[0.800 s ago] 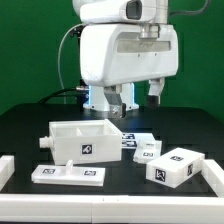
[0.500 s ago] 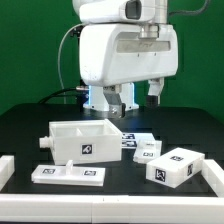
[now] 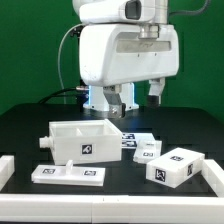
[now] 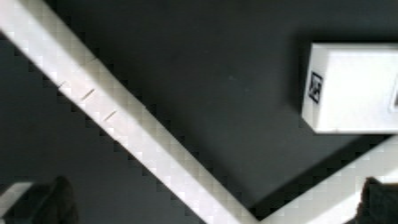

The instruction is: Assemble cabinet

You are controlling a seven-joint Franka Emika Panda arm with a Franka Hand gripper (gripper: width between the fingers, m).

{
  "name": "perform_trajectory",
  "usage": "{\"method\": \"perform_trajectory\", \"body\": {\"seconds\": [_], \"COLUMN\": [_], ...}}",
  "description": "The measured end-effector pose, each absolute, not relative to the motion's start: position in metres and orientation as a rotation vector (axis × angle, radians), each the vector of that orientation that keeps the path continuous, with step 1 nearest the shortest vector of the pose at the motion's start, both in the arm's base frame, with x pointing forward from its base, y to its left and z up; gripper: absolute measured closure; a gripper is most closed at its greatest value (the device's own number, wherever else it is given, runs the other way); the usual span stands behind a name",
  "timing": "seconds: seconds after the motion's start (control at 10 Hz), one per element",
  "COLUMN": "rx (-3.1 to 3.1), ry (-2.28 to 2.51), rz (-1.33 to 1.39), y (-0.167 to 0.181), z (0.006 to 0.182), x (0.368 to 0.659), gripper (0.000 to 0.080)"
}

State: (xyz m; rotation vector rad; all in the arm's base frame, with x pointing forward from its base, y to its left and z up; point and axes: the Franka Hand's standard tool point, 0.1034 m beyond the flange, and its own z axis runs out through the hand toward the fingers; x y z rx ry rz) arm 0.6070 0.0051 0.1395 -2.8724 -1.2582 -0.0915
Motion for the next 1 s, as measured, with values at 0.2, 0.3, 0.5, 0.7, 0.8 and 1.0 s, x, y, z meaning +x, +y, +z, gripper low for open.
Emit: {"method": "perform_trajectory", "body": {"seconds": [0.2,0.3,0.5,0.7,0.8,1.0], "rx": [-2.865,-2.862,-2.865,-2.806,-2.740,-2.715], "ry": [-1.290,-1.295,-1.289,-1.414,-1.540,-1.582], "rz": [-0.115,-0.118,-0.120,-0.112,-0.113,-0.115], "y": [0.014,0.020,0.017,0.025,0.027,0.025], "z": [0.132,0.129,0.129,0.123,0.117,0.113], "x": [0.589,0.582,0.584,0.578,0.572,0.571], "gripper": [0.0002,0.0002,0.0002,0.0002,0.0002,0.0002]}}
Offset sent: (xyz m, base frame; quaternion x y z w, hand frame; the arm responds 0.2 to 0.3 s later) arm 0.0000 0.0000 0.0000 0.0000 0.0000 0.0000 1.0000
